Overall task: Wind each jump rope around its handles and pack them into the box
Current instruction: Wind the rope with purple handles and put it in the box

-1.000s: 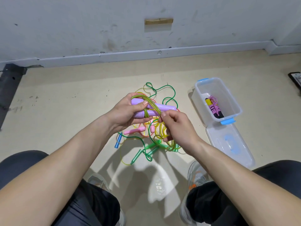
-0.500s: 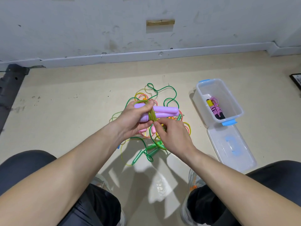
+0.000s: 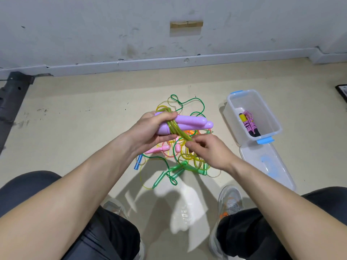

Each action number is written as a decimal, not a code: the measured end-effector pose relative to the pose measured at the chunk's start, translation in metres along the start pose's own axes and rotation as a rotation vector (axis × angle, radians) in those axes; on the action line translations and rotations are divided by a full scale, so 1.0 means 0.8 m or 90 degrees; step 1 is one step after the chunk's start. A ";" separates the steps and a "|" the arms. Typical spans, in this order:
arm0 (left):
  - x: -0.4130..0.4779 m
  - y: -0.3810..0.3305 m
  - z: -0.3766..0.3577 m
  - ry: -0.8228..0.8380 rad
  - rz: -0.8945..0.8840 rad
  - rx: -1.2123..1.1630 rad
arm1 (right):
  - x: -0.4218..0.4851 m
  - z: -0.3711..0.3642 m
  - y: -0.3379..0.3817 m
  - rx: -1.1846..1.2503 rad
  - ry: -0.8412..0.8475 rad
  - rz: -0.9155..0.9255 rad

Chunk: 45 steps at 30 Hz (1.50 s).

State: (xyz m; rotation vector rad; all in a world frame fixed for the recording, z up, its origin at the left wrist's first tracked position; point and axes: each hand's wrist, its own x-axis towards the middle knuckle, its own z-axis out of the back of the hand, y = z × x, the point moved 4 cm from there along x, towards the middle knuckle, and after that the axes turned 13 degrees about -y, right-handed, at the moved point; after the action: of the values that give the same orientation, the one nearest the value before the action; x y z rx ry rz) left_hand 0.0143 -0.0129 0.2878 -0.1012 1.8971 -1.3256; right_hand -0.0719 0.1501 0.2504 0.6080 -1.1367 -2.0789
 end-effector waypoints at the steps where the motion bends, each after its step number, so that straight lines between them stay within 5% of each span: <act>1: -0.003 -0.001 -0.001 0.026 0.006 0.018 | 0.003 0.006 -0.002 0.006 0.032 -0.004; 7: -0.019 0.006 -0.004 0.242 0.018 0.223 | 0.014 0.034 0.011 -0.061 0.152 0.065; 12: -0.025 0.017 -0.006 0.234 0.011 0.370 | 0.009 0.030 0.033 -0.379 0.165 0.169; 18: -0.021 0.023 -0.002 0.234 0.021 0.380 | 0.001 0.031 0.036 -0.550 0.269 0.040; 24: -0.018 0.034 -0.013 0.202 -0.024 0.479 | 0.007 0.027 0.053 -0.538 0.165 0.172; 30: 0.000 0.050 -0.012 0.092 -0.109 0.497 | -0.001 0.024 0.063 -0.363 0.155 0.003; 36: 0.013 0.048 -0.002 0.012 -0.063 0.342 | -0.012 0.024 0.059 -0.279 0.006 -0.078; 45: 0.008 0.040 -0.006 -0.037 -0.032 0.166 | -0.028 0.027 0.076 -0.405 -0.141 0.042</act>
State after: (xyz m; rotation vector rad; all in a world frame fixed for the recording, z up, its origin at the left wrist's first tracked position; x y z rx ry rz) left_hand 0.0185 0.0019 0.2590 -0.0538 1.6677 -1.5748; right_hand -0.0506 0.1553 0.3148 0.0343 -0.5315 -2.3169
